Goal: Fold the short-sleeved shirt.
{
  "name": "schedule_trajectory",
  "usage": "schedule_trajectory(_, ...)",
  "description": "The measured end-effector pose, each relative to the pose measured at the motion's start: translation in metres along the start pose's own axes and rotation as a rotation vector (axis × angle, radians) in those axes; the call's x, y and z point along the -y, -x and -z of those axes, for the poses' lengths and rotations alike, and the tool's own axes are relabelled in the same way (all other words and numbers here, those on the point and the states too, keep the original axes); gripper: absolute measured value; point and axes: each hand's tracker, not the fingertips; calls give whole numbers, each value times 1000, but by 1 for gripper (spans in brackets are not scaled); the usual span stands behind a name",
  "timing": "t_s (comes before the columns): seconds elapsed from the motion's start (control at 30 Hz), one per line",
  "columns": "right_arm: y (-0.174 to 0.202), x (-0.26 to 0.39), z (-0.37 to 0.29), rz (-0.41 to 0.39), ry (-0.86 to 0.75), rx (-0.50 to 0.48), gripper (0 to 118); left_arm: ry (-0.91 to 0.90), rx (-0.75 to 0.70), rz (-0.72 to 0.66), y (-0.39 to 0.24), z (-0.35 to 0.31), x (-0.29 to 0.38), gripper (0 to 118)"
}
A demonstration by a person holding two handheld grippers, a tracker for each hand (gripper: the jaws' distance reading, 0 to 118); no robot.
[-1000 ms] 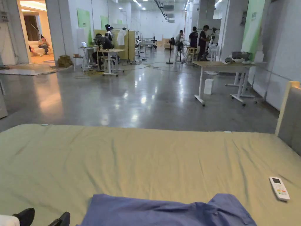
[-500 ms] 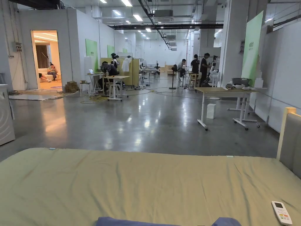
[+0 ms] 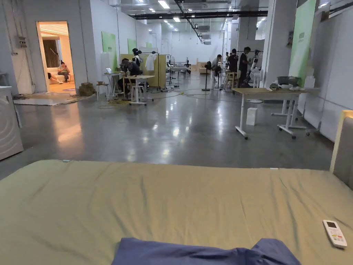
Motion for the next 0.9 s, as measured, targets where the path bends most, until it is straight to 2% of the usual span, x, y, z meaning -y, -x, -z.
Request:
schedule_trajectory(0.23,7,9,6,-73,14,-2,0,88,-27,-35,23,30,24,0)
schedule_trajectory(0.33,6,17,15,-61,62,-10,0,175,-46,-74,43,57,41,1)
schedule_trajectory(0.4,6,24,19,-47,93,-13,0,254,-18,-125,62,81,55,25)
schedule_trajectory(0.43,6,29,21,-46,105,-12,0,285,2,-153,71,95,66,33)
schedule_trajectory(0.5,4,35,26,-42,141,-10,0,329,-9,-182,84,120,84,39)
schedule_trajectory(0.53,3,39,29,-37,158,-10,0,371,-15,-179,89,134,93,49)
schedule_trajectory(0.57,1,42,32,-27,178,-10,0,415,-13,-184,93,150,106,64)
schedule_trajectory(0.73,-9,58,41,-5,251,3,0,563,-32,-259,108,209,157,66)
schedule_trajectory(0.9,-18,69,43,-9,308,29,0,625,-51,-261,110,242,181,66)
